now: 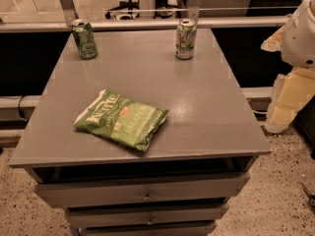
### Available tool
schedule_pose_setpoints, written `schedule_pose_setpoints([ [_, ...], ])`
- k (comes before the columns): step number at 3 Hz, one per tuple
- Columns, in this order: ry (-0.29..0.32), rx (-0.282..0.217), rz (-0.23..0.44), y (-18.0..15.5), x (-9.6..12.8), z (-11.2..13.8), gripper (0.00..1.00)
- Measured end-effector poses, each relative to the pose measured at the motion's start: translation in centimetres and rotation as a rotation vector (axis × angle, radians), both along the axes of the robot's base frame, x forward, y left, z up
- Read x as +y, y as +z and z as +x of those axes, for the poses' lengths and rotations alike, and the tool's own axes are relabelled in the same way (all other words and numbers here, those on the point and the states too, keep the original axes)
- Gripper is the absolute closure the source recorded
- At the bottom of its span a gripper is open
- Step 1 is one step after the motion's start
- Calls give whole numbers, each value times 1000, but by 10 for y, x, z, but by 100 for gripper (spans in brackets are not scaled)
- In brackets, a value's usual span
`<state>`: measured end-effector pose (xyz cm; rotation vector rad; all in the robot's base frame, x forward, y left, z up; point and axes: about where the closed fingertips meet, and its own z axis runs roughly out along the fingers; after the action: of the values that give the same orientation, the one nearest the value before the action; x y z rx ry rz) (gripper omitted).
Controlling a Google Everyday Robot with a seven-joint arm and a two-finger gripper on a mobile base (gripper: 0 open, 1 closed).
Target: Pick green jalapeno chip bag
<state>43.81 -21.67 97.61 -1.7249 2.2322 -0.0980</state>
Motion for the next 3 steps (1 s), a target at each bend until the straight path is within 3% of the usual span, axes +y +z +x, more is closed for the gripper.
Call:
schedule_pose_setpoints([
  [2, 22, -2, 37, -4, 11, 14, 0],
  [3, 95, 24, 160, -29, 65, 56, 0],
])
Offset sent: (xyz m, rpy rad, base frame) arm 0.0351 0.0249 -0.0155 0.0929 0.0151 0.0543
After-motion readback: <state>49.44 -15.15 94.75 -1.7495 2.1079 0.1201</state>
